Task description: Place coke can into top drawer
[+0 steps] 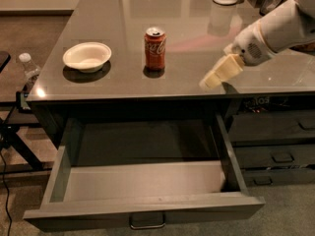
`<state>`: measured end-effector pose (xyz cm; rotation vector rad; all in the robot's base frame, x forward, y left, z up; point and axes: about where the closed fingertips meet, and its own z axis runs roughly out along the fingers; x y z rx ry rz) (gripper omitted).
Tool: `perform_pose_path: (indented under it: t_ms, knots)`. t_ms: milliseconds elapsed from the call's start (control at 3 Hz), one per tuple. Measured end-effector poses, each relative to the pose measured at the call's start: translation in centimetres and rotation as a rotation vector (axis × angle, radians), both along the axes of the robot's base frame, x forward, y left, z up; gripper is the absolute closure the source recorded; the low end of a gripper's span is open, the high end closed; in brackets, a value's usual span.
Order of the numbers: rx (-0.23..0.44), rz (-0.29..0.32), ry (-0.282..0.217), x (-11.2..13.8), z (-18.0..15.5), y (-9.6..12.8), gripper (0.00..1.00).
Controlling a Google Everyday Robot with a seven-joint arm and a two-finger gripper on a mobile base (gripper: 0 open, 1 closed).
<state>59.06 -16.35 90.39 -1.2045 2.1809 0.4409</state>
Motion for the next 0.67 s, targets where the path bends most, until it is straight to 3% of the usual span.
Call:
perform_pose_path:
  t_ms: [333,667]
  knots:
    - [0.065,-0.020,-0.003,2.54,-0.57,0.97,0.00]
    - [0.067,-0.020,-0.003,2.65,-0.65,0.99,0.00]
